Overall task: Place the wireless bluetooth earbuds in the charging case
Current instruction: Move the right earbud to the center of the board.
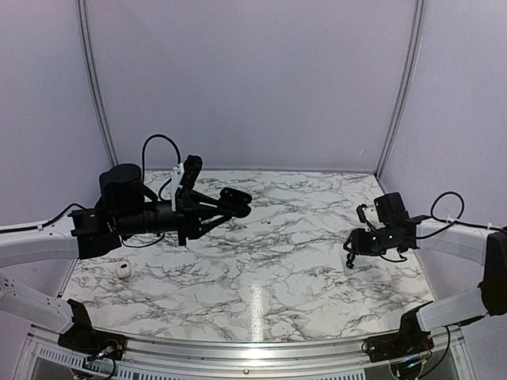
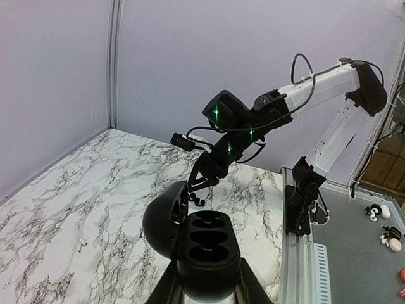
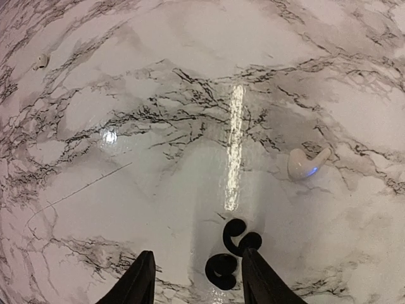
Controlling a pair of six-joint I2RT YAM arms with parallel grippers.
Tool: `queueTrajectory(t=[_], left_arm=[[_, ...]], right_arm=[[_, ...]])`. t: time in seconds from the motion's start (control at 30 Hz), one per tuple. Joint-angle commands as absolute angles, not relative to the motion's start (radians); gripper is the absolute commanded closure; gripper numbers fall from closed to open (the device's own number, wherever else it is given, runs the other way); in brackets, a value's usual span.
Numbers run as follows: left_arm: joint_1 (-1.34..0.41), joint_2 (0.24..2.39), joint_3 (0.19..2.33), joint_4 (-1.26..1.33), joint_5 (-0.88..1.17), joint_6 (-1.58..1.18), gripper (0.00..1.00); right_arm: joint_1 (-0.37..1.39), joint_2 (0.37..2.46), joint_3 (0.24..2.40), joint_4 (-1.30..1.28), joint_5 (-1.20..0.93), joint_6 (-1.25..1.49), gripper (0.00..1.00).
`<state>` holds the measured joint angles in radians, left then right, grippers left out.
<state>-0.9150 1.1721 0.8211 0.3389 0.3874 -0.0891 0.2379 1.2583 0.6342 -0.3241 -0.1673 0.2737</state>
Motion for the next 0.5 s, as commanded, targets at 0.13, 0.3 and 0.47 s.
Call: queueTrajectory(t=[0.13,0.3,0.47], left_arm=[[-0.91,1.157,0.808,0.348,0.39,-0.085,1.0],[-0.909,1.16,0.809,0.348,0.388,-0.083,1.0],[-0.909,1.168,0.814,0.348,0.392,-0.08,1.0]], right_arm=[[0.235,1.302,0.636,-0.354,-0.106,0.327,0.52],[0.236,1.331,0.616,-0.335,-0.132,0.333,0.54],[0.245,1.336,0.608,-0.333,-0.153,0.335,0.56]])
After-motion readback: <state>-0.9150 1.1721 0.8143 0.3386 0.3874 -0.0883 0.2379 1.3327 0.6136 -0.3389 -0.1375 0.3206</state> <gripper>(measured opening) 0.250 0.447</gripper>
